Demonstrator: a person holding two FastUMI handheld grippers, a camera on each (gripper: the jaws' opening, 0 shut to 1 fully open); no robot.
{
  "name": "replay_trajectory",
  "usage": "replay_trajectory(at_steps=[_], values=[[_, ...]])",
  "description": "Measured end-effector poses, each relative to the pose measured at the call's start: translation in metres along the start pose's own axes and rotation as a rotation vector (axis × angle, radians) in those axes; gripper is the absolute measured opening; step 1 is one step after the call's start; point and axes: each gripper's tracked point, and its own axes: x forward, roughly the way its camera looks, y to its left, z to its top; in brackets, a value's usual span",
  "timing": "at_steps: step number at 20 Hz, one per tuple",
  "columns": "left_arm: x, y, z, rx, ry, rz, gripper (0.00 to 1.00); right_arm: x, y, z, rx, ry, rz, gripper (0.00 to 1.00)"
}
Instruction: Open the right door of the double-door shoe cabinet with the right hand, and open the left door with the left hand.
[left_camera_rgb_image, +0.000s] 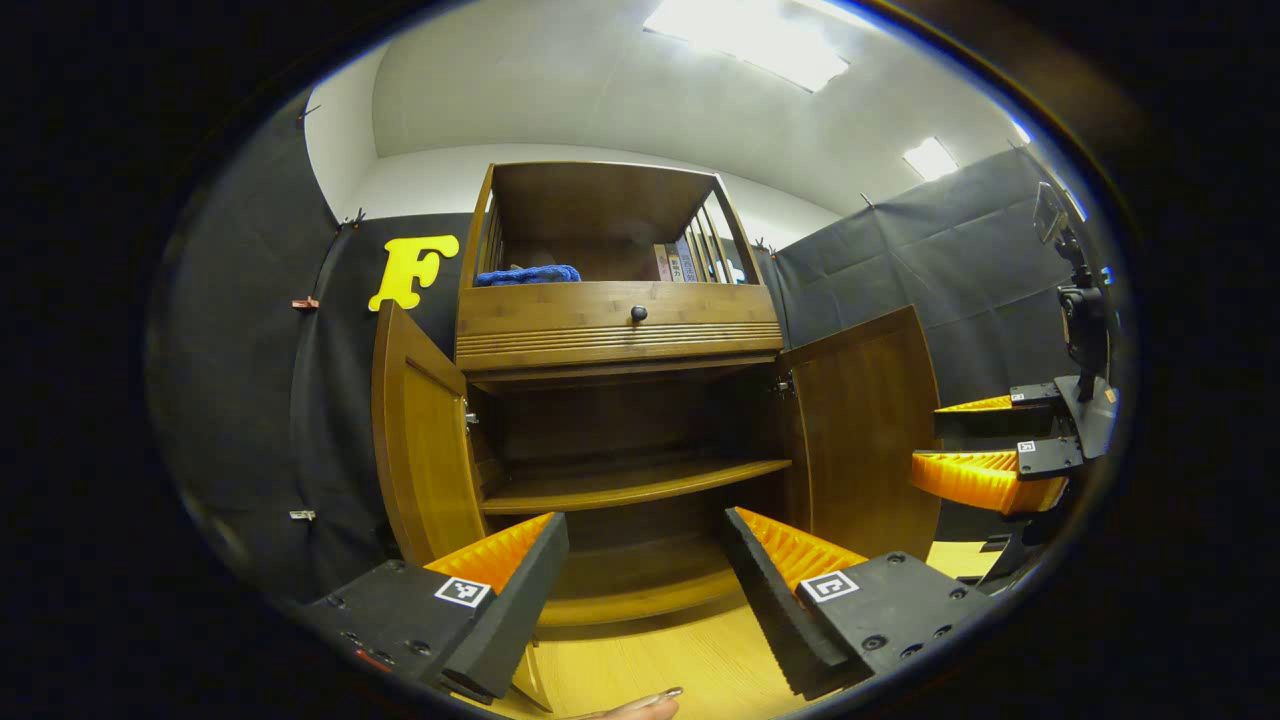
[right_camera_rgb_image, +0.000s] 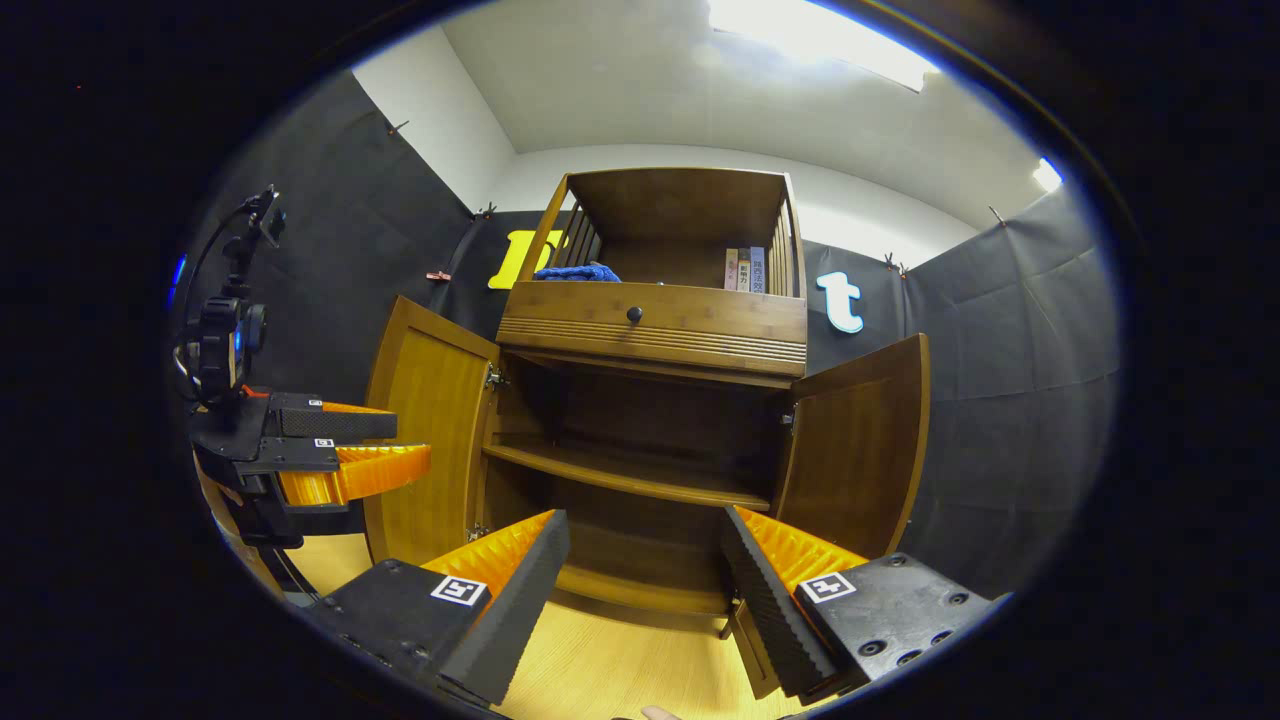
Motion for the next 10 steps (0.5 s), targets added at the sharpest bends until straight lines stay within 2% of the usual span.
replay_trajectory(at_steps=[4,8,10], values=[[-0.0025,0.0012,0.0008,0.000,-0.006,-0.001,0.93,0.0006,0.0000,-0.0002,-0.008,0.001,-0.002,0.97],[-0.0027,0.0005,0.0010,-0.006,-0.010,-0.003,1.00,-0.0014,0.0006,-0.0010,-0.013,0.001,0.001,0.98],[-0.0012,0.0017,0.0008,-0.002,-0.008,0.000,0.96,-0.0005,0.0000,-0.0023,-0.013,0.003,0.003,0.97]])
